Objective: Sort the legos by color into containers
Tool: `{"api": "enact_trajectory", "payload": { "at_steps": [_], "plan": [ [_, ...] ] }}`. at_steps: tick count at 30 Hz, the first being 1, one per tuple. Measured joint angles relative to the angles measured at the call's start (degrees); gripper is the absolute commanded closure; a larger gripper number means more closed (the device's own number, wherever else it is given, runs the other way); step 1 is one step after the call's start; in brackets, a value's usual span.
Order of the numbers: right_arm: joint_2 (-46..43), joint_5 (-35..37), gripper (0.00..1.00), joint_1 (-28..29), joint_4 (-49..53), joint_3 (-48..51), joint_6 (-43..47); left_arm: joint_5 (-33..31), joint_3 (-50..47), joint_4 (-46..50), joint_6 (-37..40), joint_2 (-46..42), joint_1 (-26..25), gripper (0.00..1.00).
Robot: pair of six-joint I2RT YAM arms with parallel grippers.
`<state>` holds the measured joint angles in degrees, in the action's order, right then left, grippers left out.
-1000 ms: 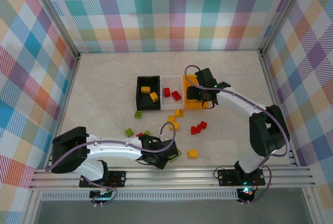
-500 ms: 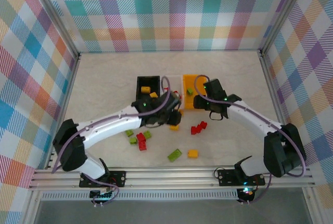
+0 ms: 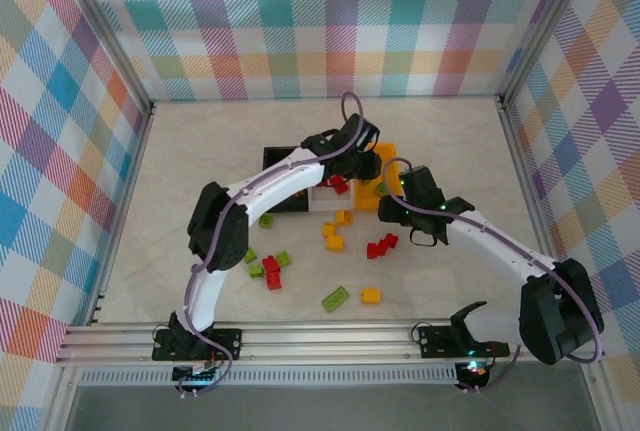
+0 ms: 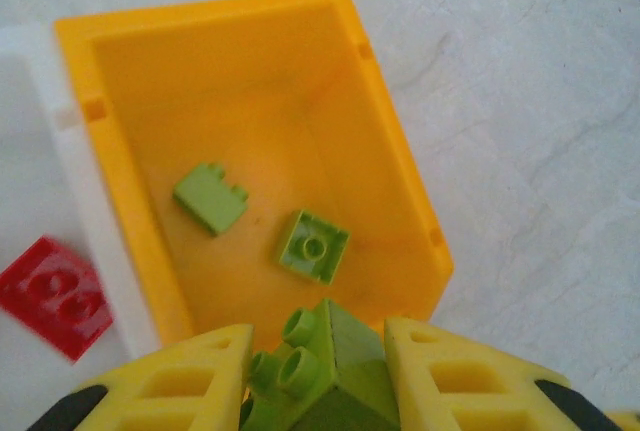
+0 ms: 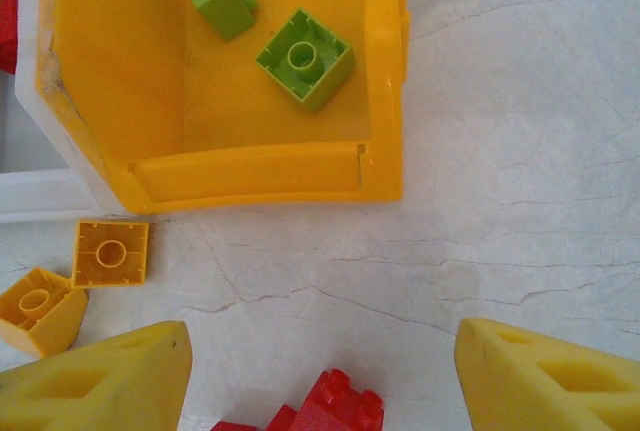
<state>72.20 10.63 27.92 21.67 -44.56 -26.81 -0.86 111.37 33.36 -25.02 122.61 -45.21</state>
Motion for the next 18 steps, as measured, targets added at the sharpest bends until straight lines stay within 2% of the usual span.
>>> {"api": "enact_trajectory", "payload": {
  "at_steps": [2, 7, 14, 18],
  "plan": [
    [-0.2, 0.0, 0.28, 0.0, 0.0, 0.1, 0.0, 0.0, 4.4, 1.4, -0.1, 3.2, 0.1, 0.49],
    [-1.3, 0.0, 0.27, 0.0, 0.0, 0.3, 0.0, 0.5, 10.0, 3.4, -0.4, 6.8, 0.2, 0.32],
    [-2.8, -0.7, 0.28, 0.0, 0.0, 1.0, 0.0, 1.3, 11.0, 4.2, -1.2, 6.7, 0.2, 0.23],
    [-4.0, -1.6, 0.32, 0.0, 0.2, 2.6, 0.0, 1.5, 3.3, 2.0, -1.9, 1.1, 0.2, 0.16]
  ]
}}
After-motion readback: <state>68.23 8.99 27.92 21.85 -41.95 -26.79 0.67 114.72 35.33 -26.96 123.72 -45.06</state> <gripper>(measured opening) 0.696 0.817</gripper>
